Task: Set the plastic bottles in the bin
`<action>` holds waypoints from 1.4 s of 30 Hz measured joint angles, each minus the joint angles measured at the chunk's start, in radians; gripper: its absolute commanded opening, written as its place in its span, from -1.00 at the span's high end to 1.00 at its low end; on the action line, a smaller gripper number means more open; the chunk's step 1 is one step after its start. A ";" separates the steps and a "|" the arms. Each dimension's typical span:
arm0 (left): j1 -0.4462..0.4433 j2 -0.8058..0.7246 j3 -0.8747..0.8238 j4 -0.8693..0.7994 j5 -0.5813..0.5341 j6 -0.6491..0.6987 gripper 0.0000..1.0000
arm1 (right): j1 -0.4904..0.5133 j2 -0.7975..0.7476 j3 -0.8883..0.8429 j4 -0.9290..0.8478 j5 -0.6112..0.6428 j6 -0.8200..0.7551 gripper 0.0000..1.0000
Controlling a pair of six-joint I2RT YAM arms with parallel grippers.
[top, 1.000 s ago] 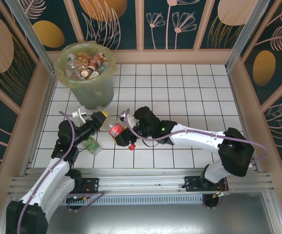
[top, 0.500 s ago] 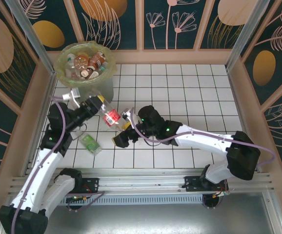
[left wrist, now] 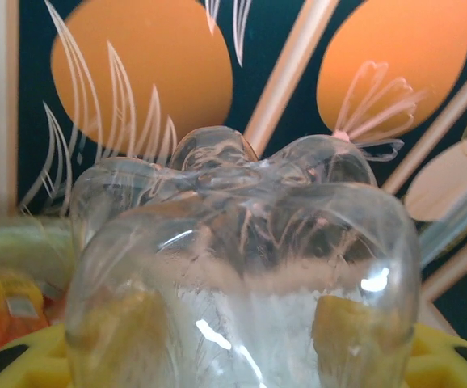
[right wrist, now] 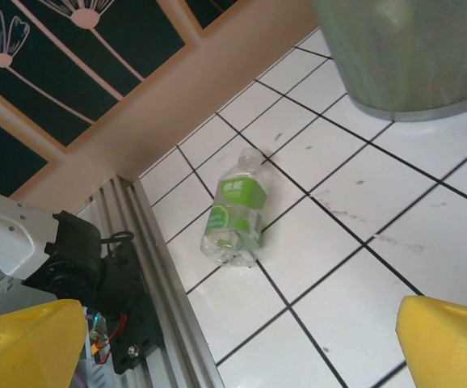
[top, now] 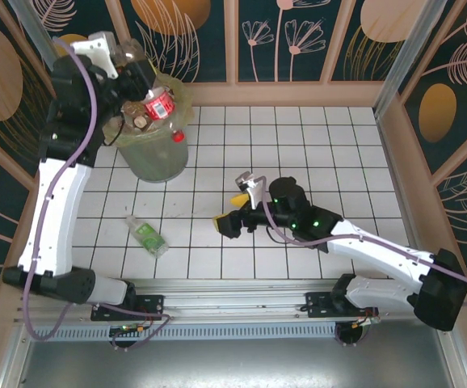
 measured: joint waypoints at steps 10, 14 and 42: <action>0.000 0.280 0.267 -0.052 -0.190 0.177 0.02 | -0.028 -0.053 -0.032 -0.018 0.012 0.003 -0.98; 0.000 0.360 0.293 -0.055 -0.228 0.222 0.00 | -0.032 -0.055 -0.033 -0.018 0.014 0.004 -0.98; 0.000 0.607 0.406 -0.201 -0.216 0.330 -0.80 | -0.039 -0.010 -0.032 -0.023 0.019 0.015 -0.97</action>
